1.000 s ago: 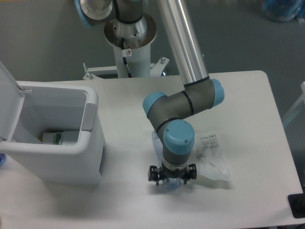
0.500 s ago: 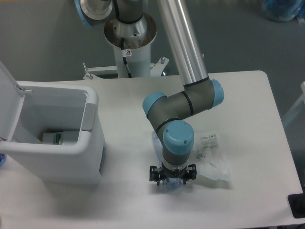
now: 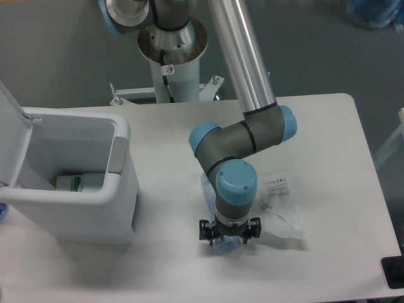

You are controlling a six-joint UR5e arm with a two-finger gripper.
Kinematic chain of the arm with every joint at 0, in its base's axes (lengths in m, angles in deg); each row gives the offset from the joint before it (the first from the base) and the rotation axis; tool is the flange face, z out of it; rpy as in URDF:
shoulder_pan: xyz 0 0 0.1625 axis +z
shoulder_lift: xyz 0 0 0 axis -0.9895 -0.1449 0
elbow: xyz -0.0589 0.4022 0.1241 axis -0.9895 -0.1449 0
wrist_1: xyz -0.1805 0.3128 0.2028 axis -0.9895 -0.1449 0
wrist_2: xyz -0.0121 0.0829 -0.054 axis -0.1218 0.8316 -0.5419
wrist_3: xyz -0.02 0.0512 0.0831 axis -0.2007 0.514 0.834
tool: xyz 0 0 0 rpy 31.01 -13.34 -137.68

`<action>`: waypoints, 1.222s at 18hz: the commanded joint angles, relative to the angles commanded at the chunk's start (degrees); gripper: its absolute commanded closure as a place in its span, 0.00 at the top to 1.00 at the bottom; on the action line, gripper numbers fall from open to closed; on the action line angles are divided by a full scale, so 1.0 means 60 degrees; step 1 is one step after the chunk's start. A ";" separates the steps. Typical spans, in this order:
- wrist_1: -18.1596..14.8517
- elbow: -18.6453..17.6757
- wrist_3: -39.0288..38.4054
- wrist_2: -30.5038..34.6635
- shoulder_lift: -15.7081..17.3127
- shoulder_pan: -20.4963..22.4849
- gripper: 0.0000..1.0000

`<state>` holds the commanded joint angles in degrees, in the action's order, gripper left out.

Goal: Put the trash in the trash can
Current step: 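Close the gripper around the bottle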

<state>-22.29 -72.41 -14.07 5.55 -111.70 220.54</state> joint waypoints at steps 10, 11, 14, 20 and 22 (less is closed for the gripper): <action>0.0044 0.0015 -0.0029 0.0000 0.0000 -0.0059 0.90; 0.0044 0.0015 -0.0029 0.0000 -0.0015 -0.0059 0.90; 0.0058 0.0015 -0.0029 0.0000 -0.0015 -0.0059 0.90; 0.0058 0.0015 -0.0029 0.0015 -0.0015 -0.0059 0.81; 0.0058 0.0015 -0.0044 0.0015 -0.0015 -0.0059 0.77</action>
<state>-21.94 -72.32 -14.33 5.63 -111.78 220.19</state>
